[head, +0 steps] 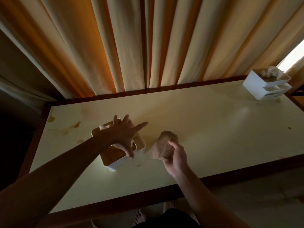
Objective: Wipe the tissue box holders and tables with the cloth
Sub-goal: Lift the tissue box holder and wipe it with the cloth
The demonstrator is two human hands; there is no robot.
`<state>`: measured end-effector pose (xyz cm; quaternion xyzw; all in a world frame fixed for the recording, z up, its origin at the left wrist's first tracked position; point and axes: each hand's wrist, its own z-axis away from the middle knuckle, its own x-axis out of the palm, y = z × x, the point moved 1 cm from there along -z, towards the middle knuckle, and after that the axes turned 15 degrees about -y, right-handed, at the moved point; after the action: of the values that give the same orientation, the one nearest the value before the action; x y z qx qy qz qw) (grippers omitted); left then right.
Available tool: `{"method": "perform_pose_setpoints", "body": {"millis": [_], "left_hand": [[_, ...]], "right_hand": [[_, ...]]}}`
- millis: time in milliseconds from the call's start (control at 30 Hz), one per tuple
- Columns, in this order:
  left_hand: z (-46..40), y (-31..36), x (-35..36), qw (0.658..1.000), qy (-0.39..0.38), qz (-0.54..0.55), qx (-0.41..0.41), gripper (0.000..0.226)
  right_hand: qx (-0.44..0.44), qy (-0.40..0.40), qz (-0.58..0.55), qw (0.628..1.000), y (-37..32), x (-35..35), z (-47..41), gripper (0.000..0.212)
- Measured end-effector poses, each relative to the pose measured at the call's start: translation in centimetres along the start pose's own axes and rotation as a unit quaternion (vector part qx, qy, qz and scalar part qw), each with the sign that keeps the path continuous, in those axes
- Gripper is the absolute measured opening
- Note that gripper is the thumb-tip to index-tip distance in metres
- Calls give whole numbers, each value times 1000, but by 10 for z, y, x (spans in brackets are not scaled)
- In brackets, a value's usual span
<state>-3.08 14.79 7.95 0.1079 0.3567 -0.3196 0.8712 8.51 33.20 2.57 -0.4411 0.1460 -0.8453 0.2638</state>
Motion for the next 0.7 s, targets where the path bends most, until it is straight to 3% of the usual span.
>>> {"method": "perform_pose_setpoints", "body": {"millis": [133,300,467,700], "left_hand": [[3,-12,-4,996,0,72,-56,149],[13,-26,4,979,-52,123,-152,153],[14,-23,7,990,-28,77,-115,149],[14,-12,10,989,-36,100,-99,151]], "right_hand": [[-8,11,52,999,-11,-2,-9,7],[11,-20,66,998,-16,0,-25,12],[34,-50,70,996,-14,16,-35,16],[33,-87,126,988,-22,19,-40,14]]}}
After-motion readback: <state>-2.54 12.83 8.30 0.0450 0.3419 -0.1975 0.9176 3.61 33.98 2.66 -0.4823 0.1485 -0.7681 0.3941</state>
